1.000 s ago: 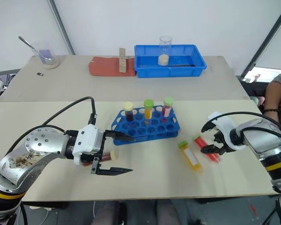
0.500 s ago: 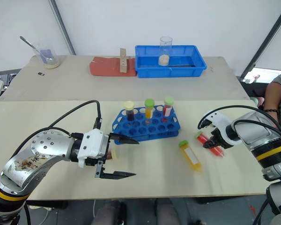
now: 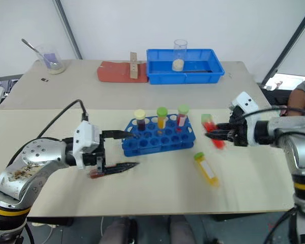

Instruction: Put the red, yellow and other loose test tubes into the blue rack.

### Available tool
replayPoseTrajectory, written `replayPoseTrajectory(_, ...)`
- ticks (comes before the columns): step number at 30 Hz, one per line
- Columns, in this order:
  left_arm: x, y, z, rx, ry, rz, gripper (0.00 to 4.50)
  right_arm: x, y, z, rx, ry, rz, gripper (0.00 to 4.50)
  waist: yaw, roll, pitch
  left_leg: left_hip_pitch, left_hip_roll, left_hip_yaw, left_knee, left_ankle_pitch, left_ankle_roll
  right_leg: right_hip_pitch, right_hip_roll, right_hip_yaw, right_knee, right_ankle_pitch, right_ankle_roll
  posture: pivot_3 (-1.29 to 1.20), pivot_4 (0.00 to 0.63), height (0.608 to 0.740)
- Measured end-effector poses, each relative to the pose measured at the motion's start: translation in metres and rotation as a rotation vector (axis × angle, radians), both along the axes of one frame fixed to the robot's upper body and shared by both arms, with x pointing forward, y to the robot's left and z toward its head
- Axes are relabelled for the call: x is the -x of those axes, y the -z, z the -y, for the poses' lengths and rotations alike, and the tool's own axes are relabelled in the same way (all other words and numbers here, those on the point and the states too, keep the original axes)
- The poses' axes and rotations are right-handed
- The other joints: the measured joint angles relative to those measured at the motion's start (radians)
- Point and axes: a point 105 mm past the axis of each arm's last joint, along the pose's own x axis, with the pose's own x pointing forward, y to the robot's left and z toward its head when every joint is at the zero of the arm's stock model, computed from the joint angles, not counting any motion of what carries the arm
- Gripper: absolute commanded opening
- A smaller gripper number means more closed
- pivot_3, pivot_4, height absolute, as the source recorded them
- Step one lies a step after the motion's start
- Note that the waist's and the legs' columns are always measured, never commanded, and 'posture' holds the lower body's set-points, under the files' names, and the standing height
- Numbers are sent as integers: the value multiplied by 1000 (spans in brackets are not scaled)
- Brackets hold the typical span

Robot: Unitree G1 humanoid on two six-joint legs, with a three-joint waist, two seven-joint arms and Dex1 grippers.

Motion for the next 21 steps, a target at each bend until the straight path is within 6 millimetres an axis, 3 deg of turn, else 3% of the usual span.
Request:
replayPoseTrajectory(3, 1, -3, -3, 29, 9, 0, 4500, 5, -16, -18, -91, -11, 162, 1010, 1, 0, 0, 0, 0, 0, 1, 0, 0, 0, 0, 0, 0, 1, 1, 0, 150, 729)
replayPoseTrajectory(5, 3, -4, -3, 45, 30, -13, 4500, 6, -16, -23, -129, 7, 224, 1009, 2, 0, 0, 1, 0, 0, 1, 0, 0, 2, 0, 0, 0, 1, 1, 0, 150, 729)
replayPoseTrajectory(10, 10, -6, -6, 36, 101, -58, 4500, -2, 7, -38, -230, 81, 338, 1009, -1, 0, 0, 1, -1, 1, 2, 1, 0, 2, -1, 0, 0, -1, -2, 0, 150, 729)
replayPoseTrajectory(21, 9, -5, -7, -1, 145, -70, 4500, -28, 41, -46, -205, 130, 426, 1009, -5, 0, 0, 1, 0, 1, 0, 1, 0, 2, 0, 1, 0, 0, -3, 0, 150, 729)
